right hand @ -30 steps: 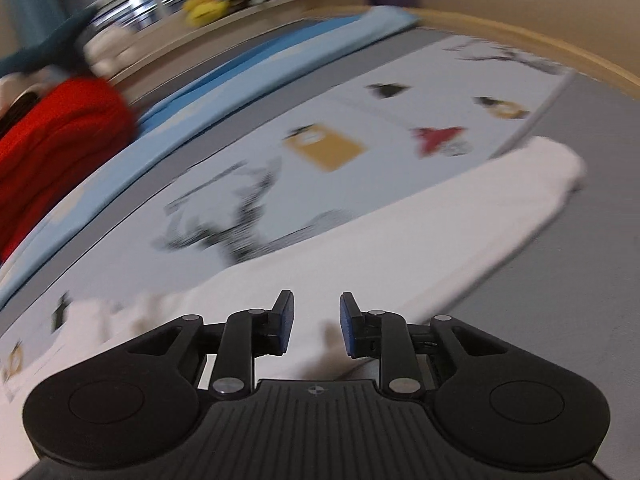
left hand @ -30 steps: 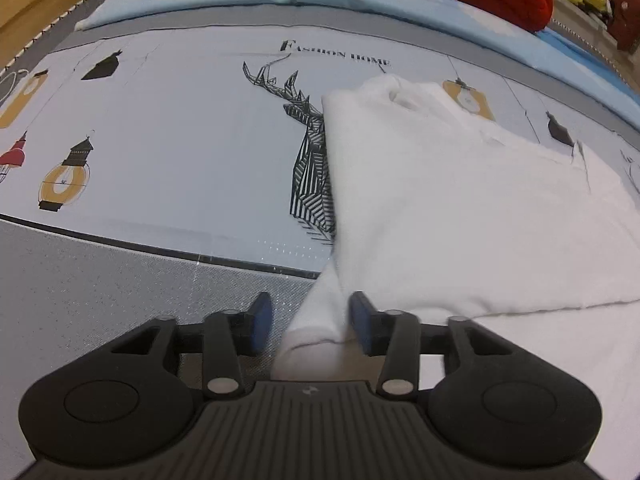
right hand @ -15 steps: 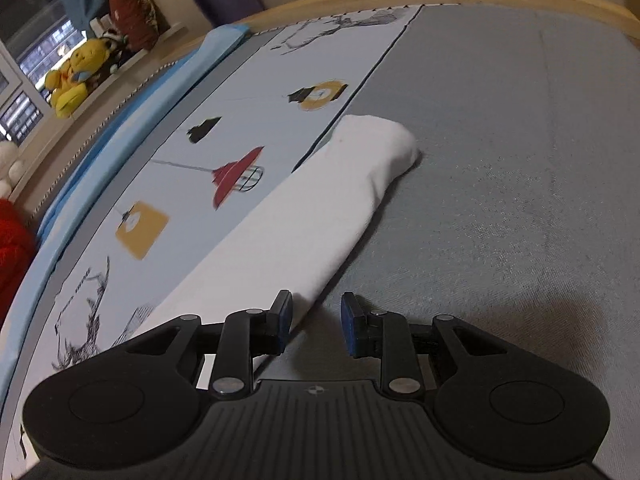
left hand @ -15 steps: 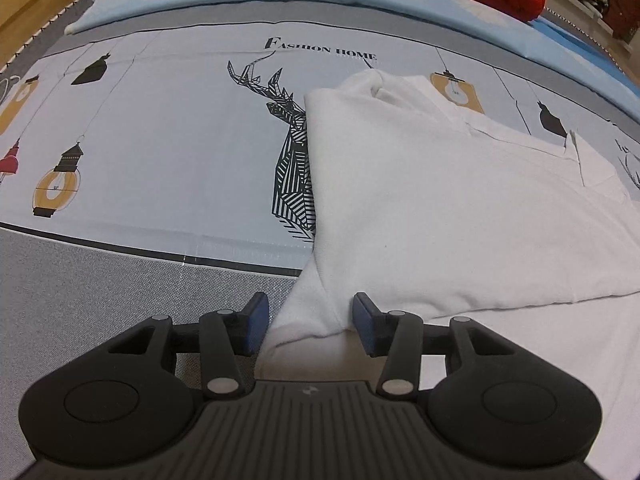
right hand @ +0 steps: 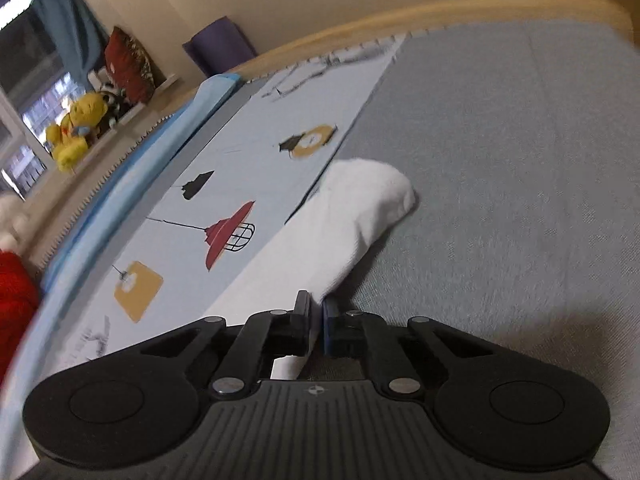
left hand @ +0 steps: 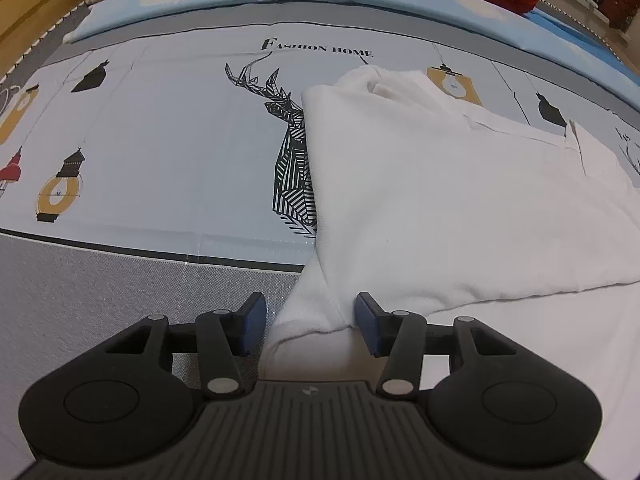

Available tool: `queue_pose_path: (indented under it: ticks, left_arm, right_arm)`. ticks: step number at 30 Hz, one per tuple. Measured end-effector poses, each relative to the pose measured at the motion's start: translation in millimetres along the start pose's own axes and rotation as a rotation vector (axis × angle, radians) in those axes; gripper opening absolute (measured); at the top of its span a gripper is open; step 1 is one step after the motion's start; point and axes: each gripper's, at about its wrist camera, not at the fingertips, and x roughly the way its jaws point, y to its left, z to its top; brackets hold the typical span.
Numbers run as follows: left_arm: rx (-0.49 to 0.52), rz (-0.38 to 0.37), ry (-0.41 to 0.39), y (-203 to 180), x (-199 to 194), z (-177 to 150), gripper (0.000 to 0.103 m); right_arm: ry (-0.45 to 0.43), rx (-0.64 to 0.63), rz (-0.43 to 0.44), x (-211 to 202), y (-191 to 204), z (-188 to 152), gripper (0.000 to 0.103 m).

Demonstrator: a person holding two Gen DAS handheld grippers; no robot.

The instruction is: Fold small clothes

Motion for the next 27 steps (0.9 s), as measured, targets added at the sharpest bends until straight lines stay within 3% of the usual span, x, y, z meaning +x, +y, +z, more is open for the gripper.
queue_pose_path:
  ticks: [5,8,12,16,18,20,21,22,23,25,27]
  left_arm:
    - [-0.036,0.005,-0.021,7,-10,3,0.055]
    - [-0.064,0.011,-0.061,16,-21,6,0.055]
    - [-0.13,0.003,-0.09,32,-34,9,0.055]
    - [-0.177,-0.009,-0.097,42,-42,9,0.055]
    - [-0.195,-0.021,-0.099,44,-45,9,0.055]
    - [-0.209,-0.032,-0.099,46,-47,7,0.055]
    - [-0.212,-0.037,-0.097,47,-47,7,0.055]
    - [-0.213,-0.042,-0.096,47,-46,7,0.055]
    - [-0.212,-0.047,-0.095,47,-46,6,0.055]
    - [-0.211,-0.064,-0.096,45,-46,5,0.055]
    - [-0.215,-0.098,-0.107,43,-47,5,0.055]
  right_arm:
    - [-0.124,-0.292,-0.124,-29,63,-10,0.005]
    - [-0.2,-0.409,-0.079,-63,106,-23,0.004]
    - [-0.276,-0.638,0.137,-132,184,-76,0.004]
    - [-0.263,-0.764,0.423,-212,254,-146,0.004]
    - [-0.18,-0.792,0.598,-246,278,-184,0.005]
    - [0.014,-0.831,0.759,-265,295,-224,0.007]
    - [0.143,-0.858,0.823,-268,301,-243,0.013]
    - [0.261,-0.891,0.855,-271,303,-263,0.015]
    - [0.322,-0.935,0.855,-274,302,-277,0.016]
    - [0.364,-1.02,0.832,-282,297,-288,0.019]
    - [0.346,-1.062,0.816,-291,289,-280,0.023]
